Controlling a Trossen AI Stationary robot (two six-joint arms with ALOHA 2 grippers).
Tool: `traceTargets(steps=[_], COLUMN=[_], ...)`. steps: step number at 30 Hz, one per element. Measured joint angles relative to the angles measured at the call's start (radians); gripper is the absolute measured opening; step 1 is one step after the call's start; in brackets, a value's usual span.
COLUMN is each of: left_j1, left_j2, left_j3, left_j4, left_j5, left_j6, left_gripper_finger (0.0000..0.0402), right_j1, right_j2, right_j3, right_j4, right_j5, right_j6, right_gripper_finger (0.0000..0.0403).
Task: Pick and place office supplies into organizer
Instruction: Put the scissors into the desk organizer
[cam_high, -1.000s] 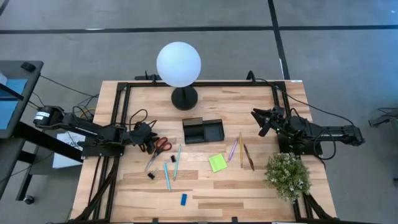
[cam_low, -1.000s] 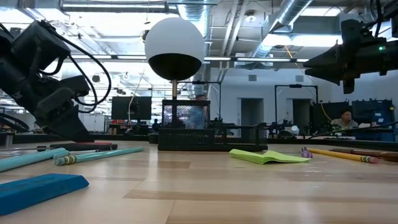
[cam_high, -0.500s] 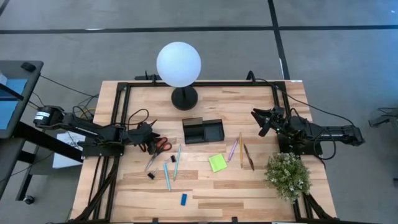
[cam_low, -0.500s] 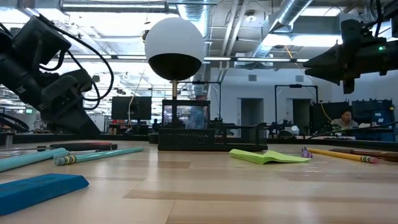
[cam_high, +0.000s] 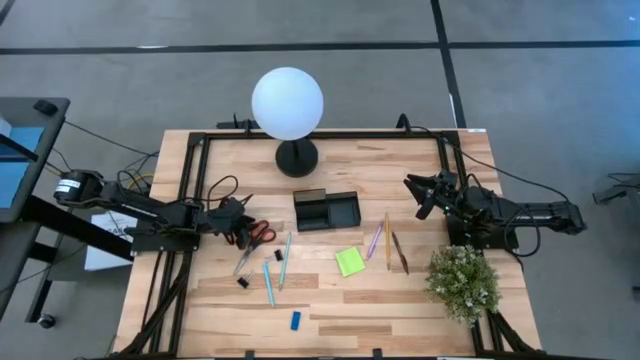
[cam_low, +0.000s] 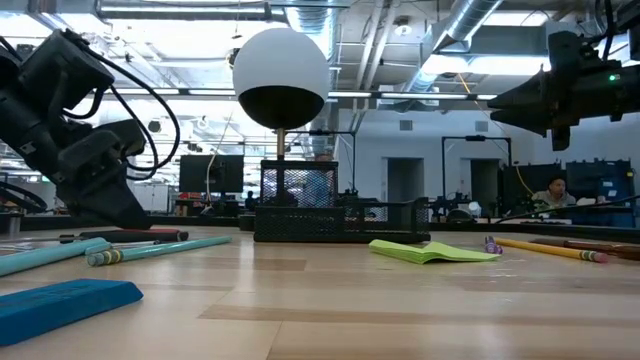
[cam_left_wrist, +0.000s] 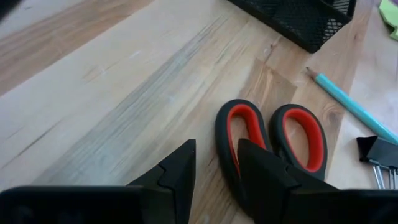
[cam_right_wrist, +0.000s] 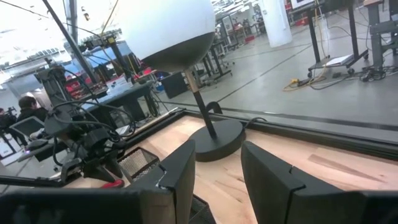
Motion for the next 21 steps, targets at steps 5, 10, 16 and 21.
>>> traceTargets(steps=[5, 10, 16, 21], left_j1=[0.000, 0.000, -0.001, -0.001], left_j2=[0.006, 0.062, 0.185, 0.320], left_j3=[0.001, 0.015, 0.076, 0.092], left_j4=[-0.017, 0.006, 0.011, 0.059], left_j5=[-0.002, -0.011, -0.049, -0.098], left_j6=[-0.007, -0.003, 0.019, -0.047], left_gripper_finger=[0.0113, 0.0113, 0.0113, 0.0113], right_j1=[0.000, 0.000, 0.000, 0.000], right_j2=[0.000, 0.000, 0.000, 0.000], right_j3=[0.000, 0.000, 0.000, 0.000], right_j4=[0.000, 0.000, 0.000, 0.000], right_j5=[0.000, 0.017, 0.045, 0.045], right_j6=[0.000, -0.021, -0.023, -0.023], right_gripper_finger=[0.0123, 0.0123, 0.0123, 0.0123])
